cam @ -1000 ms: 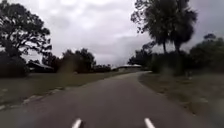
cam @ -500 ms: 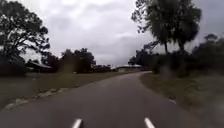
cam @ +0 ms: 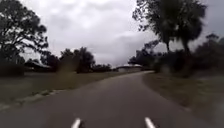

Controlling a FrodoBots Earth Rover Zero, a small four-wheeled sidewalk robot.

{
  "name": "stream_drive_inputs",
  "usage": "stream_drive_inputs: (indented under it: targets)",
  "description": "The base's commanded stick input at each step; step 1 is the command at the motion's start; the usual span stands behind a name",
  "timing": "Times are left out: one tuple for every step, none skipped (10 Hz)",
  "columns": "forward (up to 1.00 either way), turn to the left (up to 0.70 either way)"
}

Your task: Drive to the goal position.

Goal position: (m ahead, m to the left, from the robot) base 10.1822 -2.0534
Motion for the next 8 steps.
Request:
stream_drive_inputs:
  targets:
    - [0.84,0.03]
    - [0.84,0.03]
    - [0.84,0.03]
    - [0.84,0.03]
    - [0.84,0.03]
    - [0.84,0.03]
    - [0.84,0.03]
    - [0.84,0.03]
